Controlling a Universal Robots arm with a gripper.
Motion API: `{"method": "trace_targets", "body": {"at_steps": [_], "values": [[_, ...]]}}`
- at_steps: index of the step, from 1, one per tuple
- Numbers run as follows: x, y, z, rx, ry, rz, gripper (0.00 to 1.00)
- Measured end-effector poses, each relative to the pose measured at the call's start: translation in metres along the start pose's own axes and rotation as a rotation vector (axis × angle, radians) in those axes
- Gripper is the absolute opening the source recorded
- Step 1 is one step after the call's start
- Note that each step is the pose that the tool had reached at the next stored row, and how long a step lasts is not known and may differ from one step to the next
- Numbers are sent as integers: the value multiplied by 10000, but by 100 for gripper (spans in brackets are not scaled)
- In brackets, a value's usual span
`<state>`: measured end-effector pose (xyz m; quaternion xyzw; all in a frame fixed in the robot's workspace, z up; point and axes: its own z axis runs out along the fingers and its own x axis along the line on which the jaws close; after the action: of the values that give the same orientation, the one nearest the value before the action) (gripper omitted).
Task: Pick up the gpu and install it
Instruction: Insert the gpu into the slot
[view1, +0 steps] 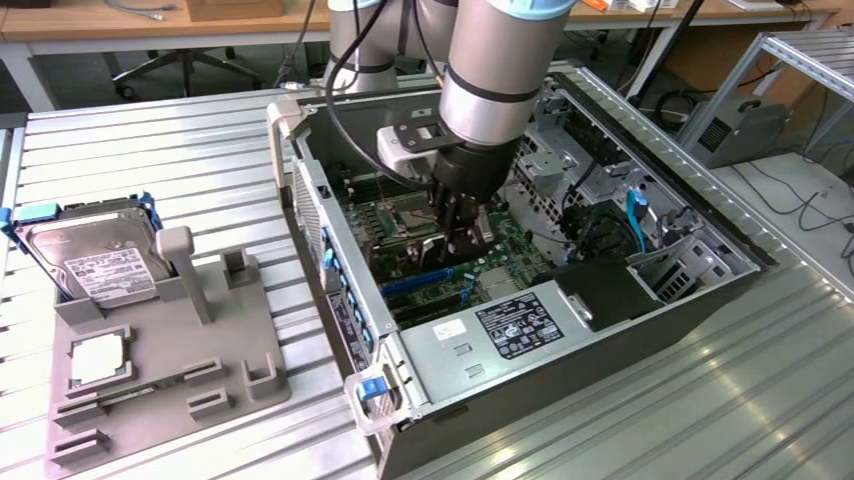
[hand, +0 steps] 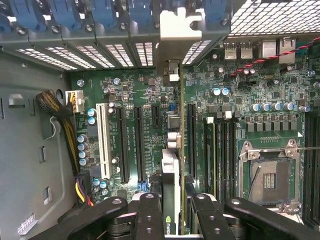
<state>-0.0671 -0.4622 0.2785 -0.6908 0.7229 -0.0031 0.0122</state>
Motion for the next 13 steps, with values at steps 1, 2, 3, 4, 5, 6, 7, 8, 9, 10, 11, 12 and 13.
{"method": "trace_targets", "body": {"at_steps": [1, 2, 3, 4, 5, 6, 7, 8, 9, 10, 11, 12, 13], "values": [[0, 4, 0, 0, 0, 2, 27], [0, 9, 0, -1, 1, 1, 27], [1, 14, 0, -1, 1, 0, 27], [1, 22, 0, 0, 0, 0, 27], [1, 27, 0, -1, 0, 1, 27], [1, 30, 0, 0, 0, 0, 27], [2, 34, 0, 0, 0, 0, 27], [2, 38, 0, 0, 0, 0, 27], [2, 49, 0, -1, 0, 0, 27], [3, 53, 0, 0, 0, 0, 27], [3, 57, 0, 0, 0, 0, 27], [3, 63, 1, 0, 0, 0, 27], [4, 66, 4, 0, -1, -1, 27]]}}
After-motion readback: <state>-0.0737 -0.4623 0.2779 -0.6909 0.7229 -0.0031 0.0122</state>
